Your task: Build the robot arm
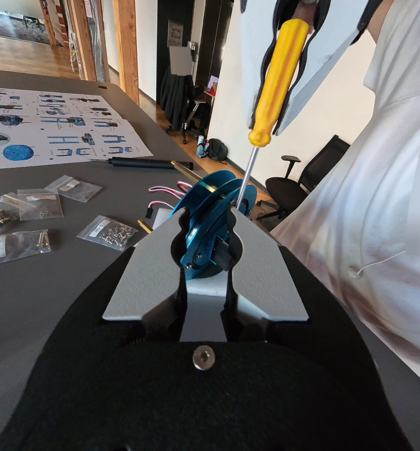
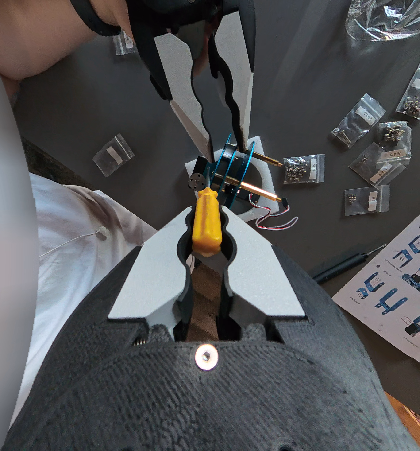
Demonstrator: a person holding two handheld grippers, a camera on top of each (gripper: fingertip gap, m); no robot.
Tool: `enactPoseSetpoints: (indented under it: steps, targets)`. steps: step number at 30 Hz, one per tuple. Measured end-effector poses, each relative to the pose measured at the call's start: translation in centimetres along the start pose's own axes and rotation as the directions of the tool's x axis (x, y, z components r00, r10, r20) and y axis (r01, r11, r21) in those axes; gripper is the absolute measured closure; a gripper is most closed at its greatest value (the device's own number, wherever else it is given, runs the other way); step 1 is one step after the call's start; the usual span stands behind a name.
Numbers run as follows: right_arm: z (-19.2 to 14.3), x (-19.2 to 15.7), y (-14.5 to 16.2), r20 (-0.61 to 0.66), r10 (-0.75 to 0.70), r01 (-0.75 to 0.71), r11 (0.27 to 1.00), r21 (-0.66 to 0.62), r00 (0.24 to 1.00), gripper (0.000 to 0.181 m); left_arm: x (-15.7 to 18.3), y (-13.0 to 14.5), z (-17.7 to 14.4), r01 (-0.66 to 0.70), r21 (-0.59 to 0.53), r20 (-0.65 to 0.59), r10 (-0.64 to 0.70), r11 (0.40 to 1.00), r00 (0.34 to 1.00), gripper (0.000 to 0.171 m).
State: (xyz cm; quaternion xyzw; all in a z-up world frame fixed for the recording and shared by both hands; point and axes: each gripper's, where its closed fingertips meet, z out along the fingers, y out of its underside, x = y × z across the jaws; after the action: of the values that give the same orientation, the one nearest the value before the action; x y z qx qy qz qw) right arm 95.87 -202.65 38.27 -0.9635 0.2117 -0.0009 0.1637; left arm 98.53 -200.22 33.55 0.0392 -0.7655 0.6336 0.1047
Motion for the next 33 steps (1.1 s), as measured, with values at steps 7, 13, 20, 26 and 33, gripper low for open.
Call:
enactPoseSetpoints:
  steps: [7,13,20,26,33]
  targets:
    - [-0.3,-0.5,0.1,-0.014,-0.053,0.052,0.997,-0.055,0.999,0.164,1.2,-0.5,0.7,0.014,0.043,-0.074,-0.011,0.999,0.997,0.136]
    - [-0.5,-0.6,0.3,-0.017,-0.043,0.041,0.993,-0.11,0.999,0.164,1.7,-1.0,1.3,0.066,0.09,-0.123,-0.054,0.994,0.991,0.132]
    - [-0.6,-0.3,0.6,-0.02,0.101,-0.103,0.987,-0.123,0.995,0.164,1.7,-1.1,2.1,0.013,0.099,-0.077,-0.006,0.995,0.997,0.126]
    - [-0.7,-0.6,0.8,-0.023,0.133,-0.135,0.983,-0.125,0.991,0.164,1.9,-1.0,2.4,-0.071,0.09,-0.015,0.073,0.993,0.997,0.134]
    - [-0.7,-0.7,0.3,-0.008,0.07,-0.071,0.993,-0.098,0.997,0.164,2.6,-1.1,2.6,-0.089,0.125,-0.024,0.093,0.988,0.995,0.139]
